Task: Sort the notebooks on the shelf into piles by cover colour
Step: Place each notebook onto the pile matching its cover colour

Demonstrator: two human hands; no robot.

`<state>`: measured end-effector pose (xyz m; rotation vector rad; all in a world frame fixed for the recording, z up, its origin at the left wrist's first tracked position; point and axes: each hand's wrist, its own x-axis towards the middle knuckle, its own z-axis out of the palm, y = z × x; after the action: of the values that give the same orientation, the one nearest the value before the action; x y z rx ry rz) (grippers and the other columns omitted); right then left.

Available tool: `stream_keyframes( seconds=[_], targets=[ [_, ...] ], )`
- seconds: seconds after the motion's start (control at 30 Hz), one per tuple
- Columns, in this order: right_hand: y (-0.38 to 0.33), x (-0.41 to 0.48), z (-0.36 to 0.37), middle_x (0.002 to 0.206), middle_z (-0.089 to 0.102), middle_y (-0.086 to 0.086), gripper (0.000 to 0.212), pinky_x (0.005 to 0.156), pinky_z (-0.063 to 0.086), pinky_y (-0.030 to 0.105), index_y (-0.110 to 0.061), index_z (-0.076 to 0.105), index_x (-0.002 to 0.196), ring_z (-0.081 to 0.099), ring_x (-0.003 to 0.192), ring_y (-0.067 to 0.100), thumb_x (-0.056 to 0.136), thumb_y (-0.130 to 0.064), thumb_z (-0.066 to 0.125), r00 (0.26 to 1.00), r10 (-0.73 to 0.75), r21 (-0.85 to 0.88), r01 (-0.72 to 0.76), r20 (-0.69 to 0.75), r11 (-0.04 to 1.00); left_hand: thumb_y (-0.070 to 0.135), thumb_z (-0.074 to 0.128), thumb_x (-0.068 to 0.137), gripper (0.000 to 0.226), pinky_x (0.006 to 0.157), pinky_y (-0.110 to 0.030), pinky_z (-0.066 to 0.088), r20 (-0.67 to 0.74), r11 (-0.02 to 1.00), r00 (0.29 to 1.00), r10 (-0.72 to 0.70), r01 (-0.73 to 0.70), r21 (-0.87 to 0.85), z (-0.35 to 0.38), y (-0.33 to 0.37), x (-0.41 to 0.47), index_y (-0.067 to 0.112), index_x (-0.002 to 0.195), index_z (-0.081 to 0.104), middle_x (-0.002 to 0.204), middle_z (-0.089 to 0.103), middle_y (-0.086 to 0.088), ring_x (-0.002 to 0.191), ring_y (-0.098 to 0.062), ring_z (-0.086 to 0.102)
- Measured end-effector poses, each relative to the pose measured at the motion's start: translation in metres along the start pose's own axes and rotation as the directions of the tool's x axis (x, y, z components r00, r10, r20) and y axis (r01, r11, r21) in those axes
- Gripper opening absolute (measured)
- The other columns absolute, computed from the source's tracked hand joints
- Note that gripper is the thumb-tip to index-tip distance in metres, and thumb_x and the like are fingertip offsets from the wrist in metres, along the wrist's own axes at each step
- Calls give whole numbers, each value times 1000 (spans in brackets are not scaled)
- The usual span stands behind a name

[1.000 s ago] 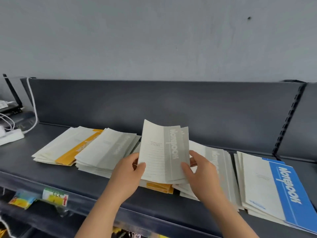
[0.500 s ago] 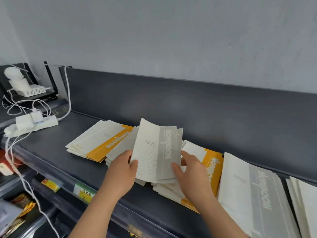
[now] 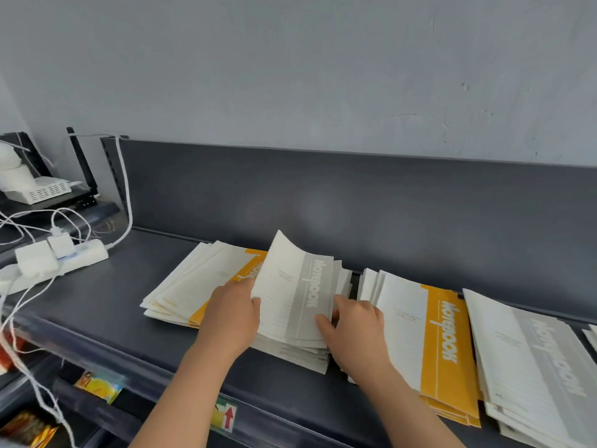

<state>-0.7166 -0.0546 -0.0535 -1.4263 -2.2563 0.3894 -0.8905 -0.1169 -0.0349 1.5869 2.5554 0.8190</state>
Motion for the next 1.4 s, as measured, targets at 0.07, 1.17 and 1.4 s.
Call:
stream_keyframes(
  seconds=[0.07, 1.17, 1.4],
  targets=[
    [-3, 1, 4, 76, 48, -5, 23, 93, 35, 32, -19, 42, 77, 41, 82, 17, 91, -37, 45, 1000, 2, -47, -2, -2, 999, 25, 44, 98, 27, 82, -24, 49, 14, 1000, 1000, 13, -13, -2, 2, -5, 3, 19, 122, 56, 115, 52, 0, 88, -13, 58],
    [156, -113, -124, 124, 58, -5, 32, 92, 43, 23, -17, 54, 122, 54, 111, 14, 97, -32, 43, 884, 288, -130, -356, -367, 926, 35, 39, 99, 32, 87, -20, 40, 29, 773, 788, 615, -595, -219, 80, 198, -69, 24, 122, 58, 119, 59, 8, 109, -9, 49],
    [261, -154, -182, 122, 60, 0, 32, 92, 43, 29, -10, 57, 117, 53, 112, 20, 96, -29, 42, 878, 325, -167, -400, -350, 901, 32, 42, 99, 35, 93, -21, 40, 67, 770, 785, 616, -582, -262, 128, 301, -118, 21, 129, 55, 124, 58, 5, 115, -11, 48]
  ],
)
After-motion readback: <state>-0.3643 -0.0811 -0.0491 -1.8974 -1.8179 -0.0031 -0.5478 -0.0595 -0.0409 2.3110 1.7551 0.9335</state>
